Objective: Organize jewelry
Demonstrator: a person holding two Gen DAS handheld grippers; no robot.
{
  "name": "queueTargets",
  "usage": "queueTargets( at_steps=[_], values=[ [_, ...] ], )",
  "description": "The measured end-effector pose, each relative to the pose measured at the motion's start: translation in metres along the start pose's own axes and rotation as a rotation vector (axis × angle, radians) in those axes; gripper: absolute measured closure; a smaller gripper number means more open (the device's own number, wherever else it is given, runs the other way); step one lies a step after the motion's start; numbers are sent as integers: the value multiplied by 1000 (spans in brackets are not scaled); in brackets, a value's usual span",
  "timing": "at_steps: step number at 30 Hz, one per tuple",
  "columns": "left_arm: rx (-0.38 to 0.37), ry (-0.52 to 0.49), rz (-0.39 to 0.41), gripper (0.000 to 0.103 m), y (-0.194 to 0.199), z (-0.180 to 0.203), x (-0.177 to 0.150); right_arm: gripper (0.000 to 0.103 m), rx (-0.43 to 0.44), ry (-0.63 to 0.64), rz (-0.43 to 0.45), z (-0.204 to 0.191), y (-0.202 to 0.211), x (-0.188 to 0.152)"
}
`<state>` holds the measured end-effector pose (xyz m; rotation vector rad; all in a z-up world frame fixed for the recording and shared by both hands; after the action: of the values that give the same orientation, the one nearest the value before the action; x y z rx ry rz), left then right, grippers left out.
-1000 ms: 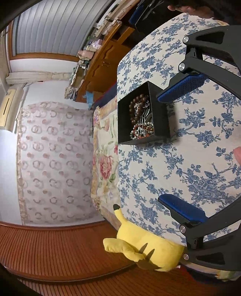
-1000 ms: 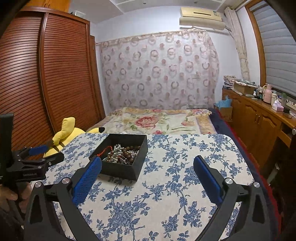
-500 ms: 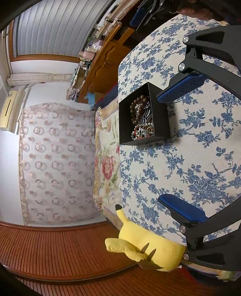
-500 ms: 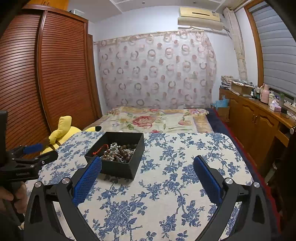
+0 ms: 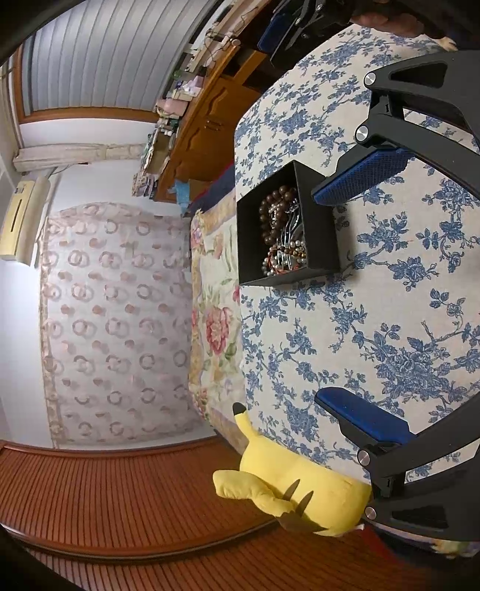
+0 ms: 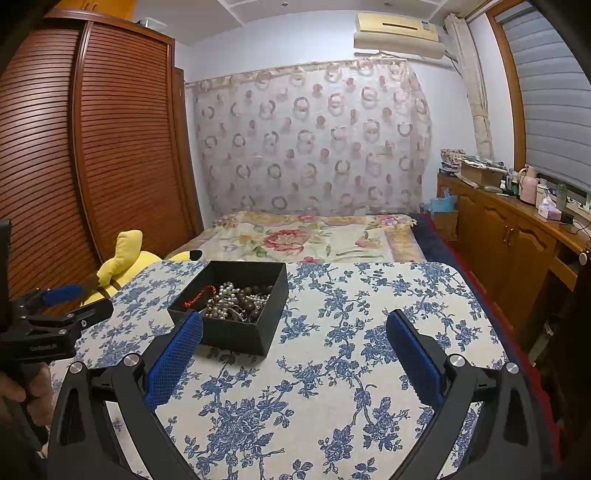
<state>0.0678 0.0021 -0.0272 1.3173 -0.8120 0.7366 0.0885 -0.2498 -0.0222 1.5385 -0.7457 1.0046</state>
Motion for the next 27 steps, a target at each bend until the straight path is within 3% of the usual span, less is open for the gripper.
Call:
queueTargets(
  at_steps=[27],
  values=[
    [-4,-10,6,8,3,5,-1,3,-6,-5,-7,2,-4,-4]
  ],
)
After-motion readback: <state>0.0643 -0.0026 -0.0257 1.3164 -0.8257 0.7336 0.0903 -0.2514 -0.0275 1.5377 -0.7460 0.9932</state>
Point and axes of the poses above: each gripper's, at about its wrist camera, not at the fingertips, and y roughly against the way its jaws point, z to its right, x to its top, the point moved 1 cm from there along -y, roughly the way its jaws point, and after that the axes turned 6 degrees about -x, right-handed, at the moved point
